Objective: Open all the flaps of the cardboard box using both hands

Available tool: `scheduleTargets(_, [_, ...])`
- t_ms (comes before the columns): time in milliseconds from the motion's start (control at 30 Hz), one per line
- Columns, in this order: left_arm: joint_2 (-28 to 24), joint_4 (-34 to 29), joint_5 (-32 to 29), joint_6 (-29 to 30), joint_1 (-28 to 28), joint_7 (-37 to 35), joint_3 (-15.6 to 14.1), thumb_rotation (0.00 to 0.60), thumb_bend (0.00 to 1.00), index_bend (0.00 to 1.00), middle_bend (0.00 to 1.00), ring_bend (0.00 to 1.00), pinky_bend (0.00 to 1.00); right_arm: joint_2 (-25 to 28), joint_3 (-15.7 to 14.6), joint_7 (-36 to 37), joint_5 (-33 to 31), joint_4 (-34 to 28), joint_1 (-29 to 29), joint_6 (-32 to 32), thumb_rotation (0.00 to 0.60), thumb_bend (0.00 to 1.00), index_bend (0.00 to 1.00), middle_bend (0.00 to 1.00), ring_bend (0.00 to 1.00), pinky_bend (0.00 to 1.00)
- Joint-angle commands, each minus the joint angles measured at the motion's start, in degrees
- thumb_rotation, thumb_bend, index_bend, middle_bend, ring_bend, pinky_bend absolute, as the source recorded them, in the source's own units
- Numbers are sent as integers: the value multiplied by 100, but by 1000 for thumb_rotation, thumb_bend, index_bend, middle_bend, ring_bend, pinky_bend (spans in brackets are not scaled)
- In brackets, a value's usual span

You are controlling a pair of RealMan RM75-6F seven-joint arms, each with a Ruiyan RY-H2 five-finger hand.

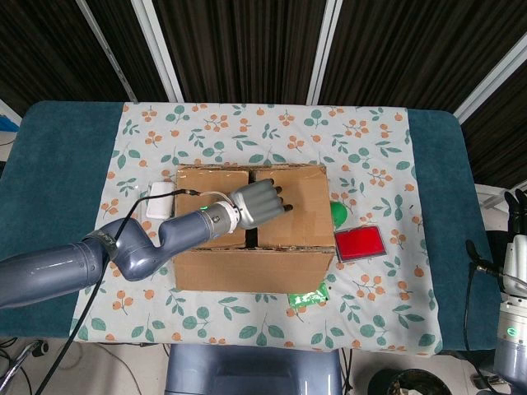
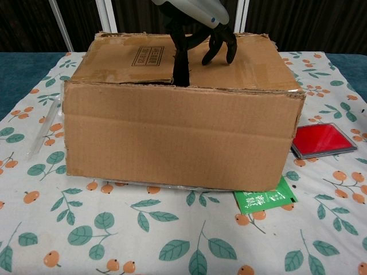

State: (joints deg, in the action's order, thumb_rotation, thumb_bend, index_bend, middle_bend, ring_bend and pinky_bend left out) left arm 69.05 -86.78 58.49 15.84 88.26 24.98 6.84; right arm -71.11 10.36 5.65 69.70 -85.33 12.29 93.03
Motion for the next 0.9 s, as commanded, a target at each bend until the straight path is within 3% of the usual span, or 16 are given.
scheduleTargets(33, [26, 0, -40, 52, 62, -48, -62, 600, 1000, 203, 379, 227, 324, -1, 37, 10, 9, -5, -21, -27, 600, 322, 0, 0, 0, 238])
scheduleTargets(300, [-41, -68, -97, 95, 208, -98, -274, 600, 1000, 267, 486, 302, 362, -13, 108, -11, 63, -19, -70, -85, 600, 339, 0, 0, 0, 238])
scheduleTargets(900, [-249, -301, -286, 184, 501, -125, -921, 600, 1000, 316, 554, 359, 402, -37, 304, -11, 142, -3, -177, -170, 600, 357, 0, 0, 0, 238])
